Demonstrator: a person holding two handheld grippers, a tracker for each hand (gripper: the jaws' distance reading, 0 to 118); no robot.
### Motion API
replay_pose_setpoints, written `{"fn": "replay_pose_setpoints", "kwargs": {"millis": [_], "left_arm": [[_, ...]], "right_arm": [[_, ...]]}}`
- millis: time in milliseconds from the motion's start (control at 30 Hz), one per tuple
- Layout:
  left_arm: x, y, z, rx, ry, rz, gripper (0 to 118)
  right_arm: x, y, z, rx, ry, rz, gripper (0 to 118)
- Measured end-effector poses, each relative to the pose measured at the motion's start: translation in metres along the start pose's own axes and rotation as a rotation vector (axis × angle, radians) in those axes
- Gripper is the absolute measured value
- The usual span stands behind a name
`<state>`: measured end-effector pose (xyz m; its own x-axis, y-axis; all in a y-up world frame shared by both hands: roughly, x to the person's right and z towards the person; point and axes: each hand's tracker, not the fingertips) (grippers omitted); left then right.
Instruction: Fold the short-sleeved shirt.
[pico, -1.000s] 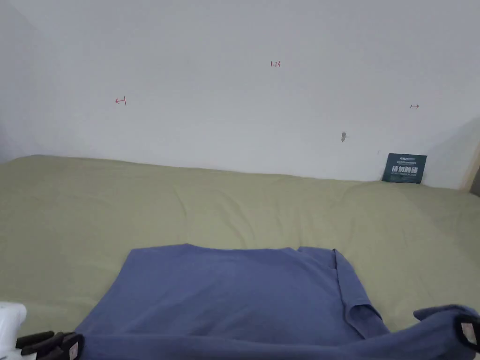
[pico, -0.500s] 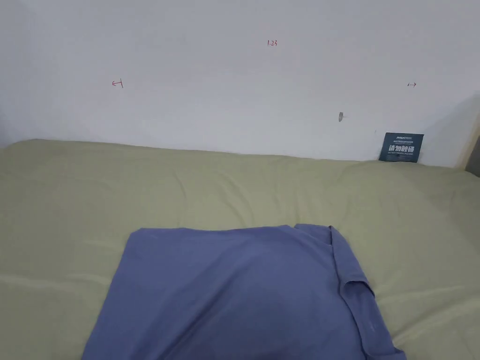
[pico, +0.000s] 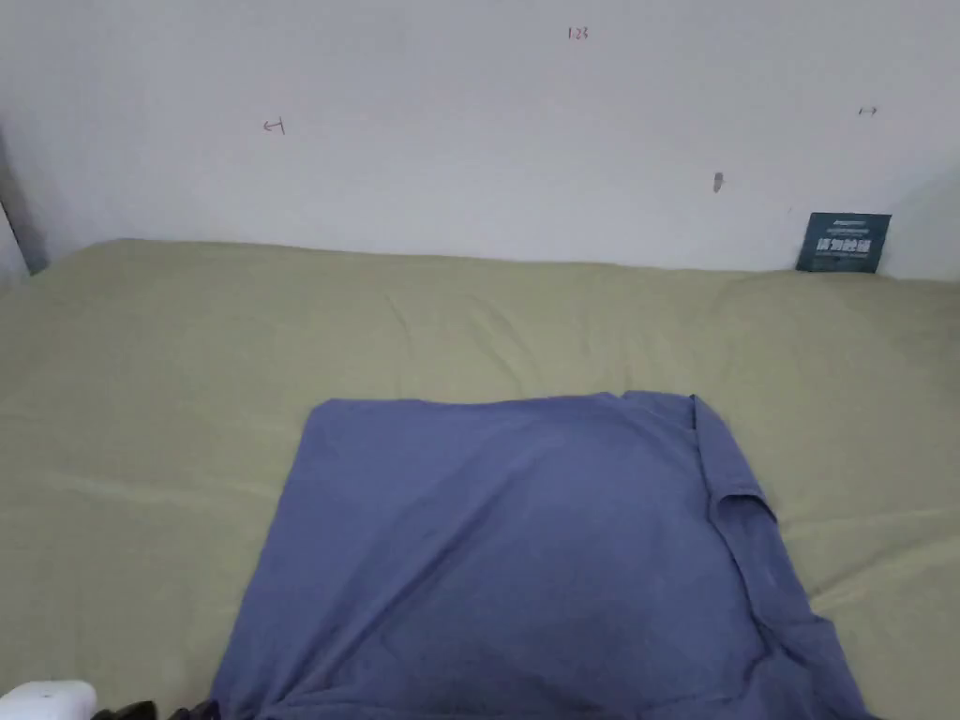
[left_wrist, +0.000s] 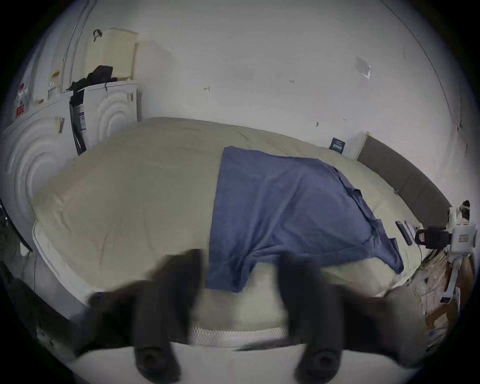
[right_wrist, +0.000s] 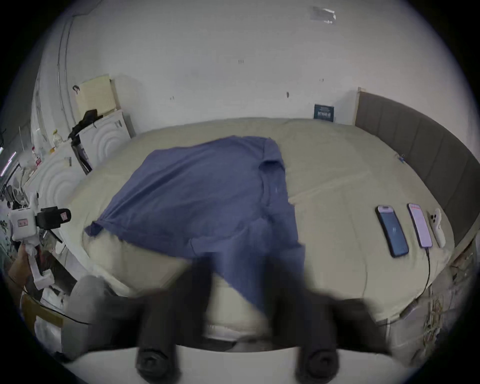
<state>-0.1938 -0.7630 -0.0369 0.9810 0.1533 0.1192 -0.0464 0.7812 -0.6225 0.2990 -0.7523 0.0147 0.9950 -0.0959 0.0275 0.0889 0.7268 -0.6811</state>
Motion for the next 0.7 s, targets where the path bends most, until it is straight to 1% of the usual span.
{"fn": "replay_pose_setpoints", "kwargs": {"millis": [33, 67, 100, 133, 233, 267, 300, 333, 367, 400, 500, 567, 600, 633, 667, 700], "left_arm": [[-0.002, -0.003, -0.004, -0.003, 0.013, -0.014, 0], [-0.002, -0.008, -0.006, -0.025, 0.076, -0.038, 0], [-0.003, -0.01, -0.009, -0.051, 0.083, -0.03, 0], [-0.006, -0.01, -0.012, -0.079, 0.057, -0.008, 0], [-0.012, -0.017, -0.019, -0.079, 0.057, 0.004, 0], [-0.013, -0.017, -0.024, -0.09, 0.063, 0.0, 5], [-0.014, -0.017, -0.028, -0.106, 0.06, -0.006, 34], [-0.015, -0.018, -0.034, -0.117, 0.048, -0.009, 66], [-0.015, -0.019, -0.043, -0.132, 0.036, -0.011, 94], [-0.015, -0.02, -0.053, -0.156, 0.017, -0.026, 101], [-0.008, -0.022, -0.075, -0.171, -0.007, -0.078, 101], [-0.005, -0.023, -0.09, -0.207, 0.019, -0.106, 100], [-0.006, -0.024, -0.098, -0.219, 0.034, -0.112, 98], [-0.007, -0.024, -0.105, -0.236, 0.048, -0.111, 93], [-0.008, -0.024, -0.11, -0.246, 0.058, -0.107, 93], [-0.011, -0.022, -0.113, -0.249, 0.05, -0.096, 89]], "right_arm": [[-0.001, -0.008, -0.002, 0.01, -0.033, 0.0, 0], [0.0, -0.009, -0.004, 0.009, -0.031, -0.001, 0], [0.002, -0.01, -0.004, -0.006, -0.024, -0.006, 0], [0.004, -0.01, -0.004, -0.014, -0.02, -0.016, 0], [0.014, -0.019, 0.0, -0.001, -0.031, -0.039, 0], [0.018, -0.019, 0.0, 0.004, -0.044, -0.043, 0], [0.022, -0.017, 0.0, 0.007, -0.052, -0.046, 0], [0.024, -0.016, 0.0, 0.008, -0.056, -0.049, 0], [0.028, -0.015, -0.002, 0.006, -0.063, -0.053, 0], [0.032, -0.014, -0.003, 0.003, -0.069, -0.058, 0], [0.035, -0.009, -0.003, -0.004, -0.08, -0.072, 0], [0.038, -0.009, -0.003, -0.01, -0.088, -0.08, 0], [0.036, -0.006, -0.003, -0.012, -0.09, -0.081, 0], [0.038, -0.005, -0.004, -0.018, -0.093, -0.082, 0], [0.039, -0.006, -0.006, -0.025, -0.099, -0.08, 0], [0.041, -0.006, -0.009, -0.035, -0.101, -0.075, 0]]}}
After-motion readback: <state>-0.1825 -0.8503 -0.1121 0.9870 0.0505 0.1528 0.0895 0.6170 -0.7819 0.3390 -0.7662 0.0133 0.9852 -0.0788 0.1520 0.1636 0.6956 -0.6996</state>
